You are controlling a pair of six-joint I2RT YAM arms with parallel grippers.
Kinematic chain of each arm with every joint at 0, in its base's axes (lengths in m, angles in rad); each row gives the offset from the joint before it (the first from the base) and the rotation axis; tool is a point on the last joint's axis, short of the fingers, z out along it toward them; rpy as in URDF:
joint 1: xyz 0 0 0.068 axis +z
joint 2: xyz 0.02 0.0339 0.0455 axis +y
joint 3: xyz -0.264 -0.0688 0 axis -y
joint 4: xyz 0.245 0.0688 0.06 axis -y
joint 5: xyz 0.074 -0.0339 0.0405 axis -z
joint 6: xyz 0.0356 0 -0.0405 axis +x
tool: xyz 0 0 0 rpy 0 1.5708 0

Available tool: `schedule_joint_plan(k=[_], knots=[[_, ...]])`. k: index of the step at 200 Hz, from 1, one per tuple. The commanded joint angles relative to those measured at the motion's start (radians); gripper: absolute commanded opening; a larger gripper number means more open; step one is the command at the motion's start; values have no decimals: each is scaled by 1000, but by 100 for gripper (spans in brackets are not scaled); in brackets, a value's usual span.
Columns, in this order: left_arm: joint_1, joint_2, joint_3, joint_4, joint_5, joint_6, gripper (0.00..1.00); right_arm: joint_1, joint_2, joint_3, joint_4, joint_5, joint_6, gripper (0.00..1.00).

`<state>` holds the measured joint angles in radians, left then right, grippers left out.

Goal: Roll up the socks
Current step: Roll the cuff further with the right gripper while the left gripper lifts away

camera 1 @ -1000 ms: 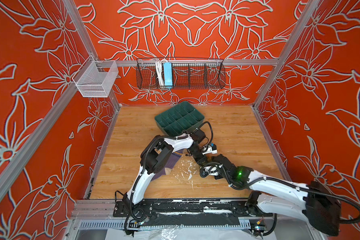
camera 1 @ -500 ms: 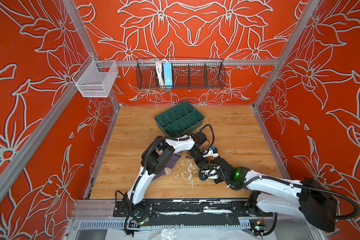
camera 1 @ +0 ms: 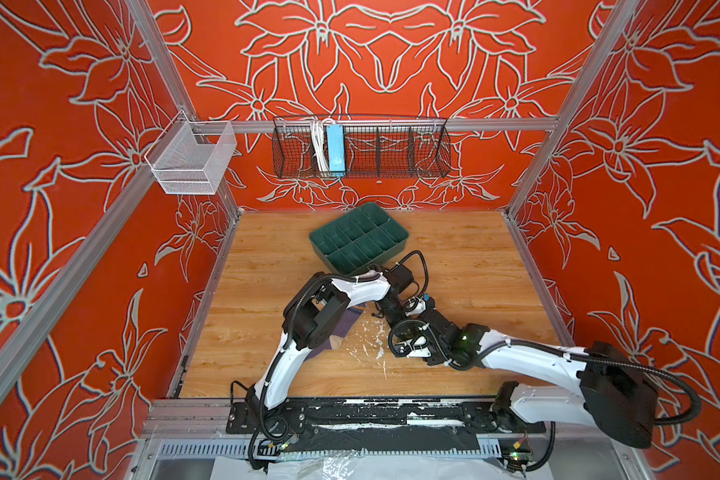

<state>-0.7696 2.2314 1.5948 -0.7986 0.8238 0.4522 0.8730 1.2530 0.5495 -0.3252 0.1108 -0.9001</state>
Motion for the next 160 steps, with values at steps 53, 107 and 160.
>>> schedule_joint_plan(k=[53,107,160], knots=[[-17,-133,-167,88,-278,4,41,7,63,48,-105,-65,41,0],[30,-484,-359,369,-415,49,61,2,83,86,-166,-40,100,0],[139,-875,-512,455,-565,119,64,-15,51,91,-180,-36,125,0]])
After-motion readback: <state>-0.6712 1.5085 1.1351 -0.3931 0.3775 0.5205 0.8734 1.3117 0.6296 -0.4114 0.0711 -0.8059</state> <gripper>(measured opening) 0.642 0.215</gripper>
